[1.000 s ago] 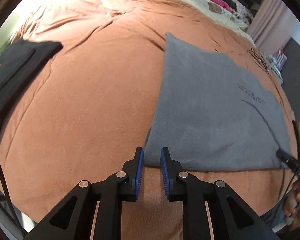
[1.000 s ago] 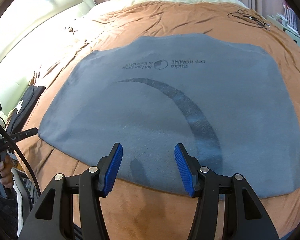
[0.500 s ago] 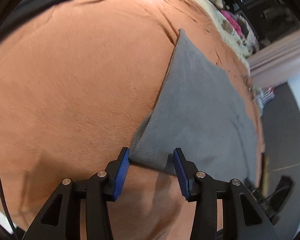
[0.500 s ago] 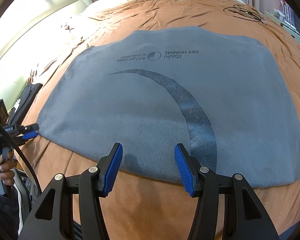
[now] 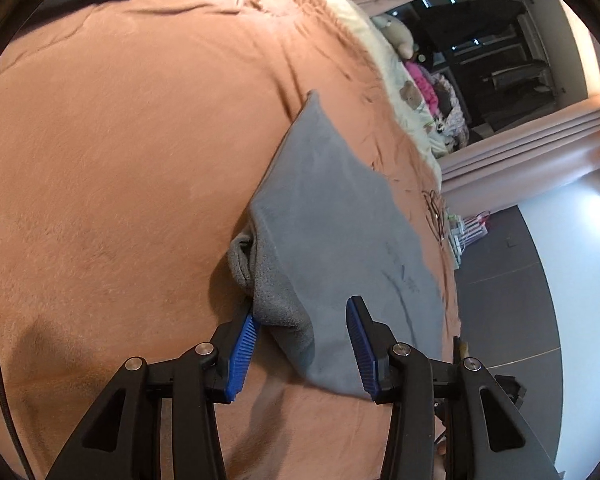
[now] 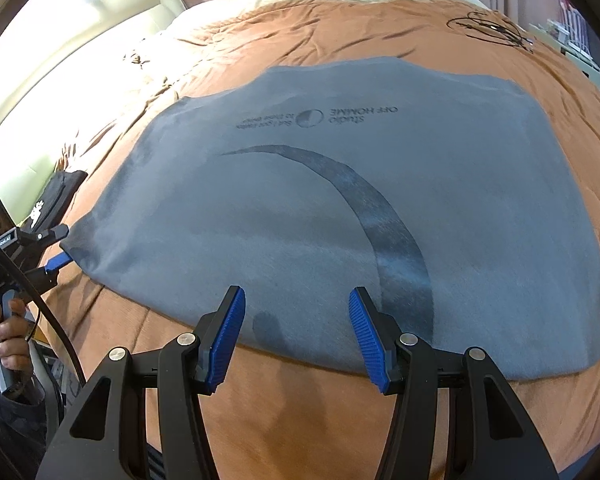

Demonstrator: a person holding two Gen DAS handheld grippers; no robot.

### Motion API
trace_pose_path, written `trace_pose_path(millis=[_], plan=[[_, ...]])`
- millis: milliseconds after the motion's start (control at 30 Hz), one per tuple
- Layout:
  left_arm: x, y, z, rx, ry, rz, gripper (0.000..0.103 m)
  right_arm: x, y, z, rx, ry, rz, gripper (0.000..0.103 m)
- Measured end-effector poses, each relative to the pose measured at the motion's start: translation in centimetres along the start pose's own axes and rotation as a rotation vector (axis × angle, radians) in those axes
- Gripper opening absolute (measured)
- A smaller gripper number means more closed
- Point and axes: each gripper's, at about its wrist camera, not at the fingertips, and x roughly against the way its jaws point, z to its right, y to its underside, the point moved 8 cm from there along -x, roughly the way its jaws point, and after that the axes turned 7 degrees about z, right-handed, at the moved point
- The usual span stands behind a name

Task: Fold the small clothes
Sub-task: 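Close the left tool on the shirt's side edge and lift it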

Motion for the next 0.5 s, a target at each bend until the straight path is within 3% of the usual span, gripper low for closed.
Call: trace_pose_path(millis=[333, 500], plan=[[-1.7, 1.9, -1.0, 0.016, -0.087, -0.038, 0.046, -0.7, 0.2, 0.1, -0.006, -0.013, -0.004, 0.052], [-2.0, 1.7, -1.3, 0.039, -0.086, -0.035, 0.046, -0.9, 0.5, 0.3, -0.001, -0.009, -0.009, 0.052]])
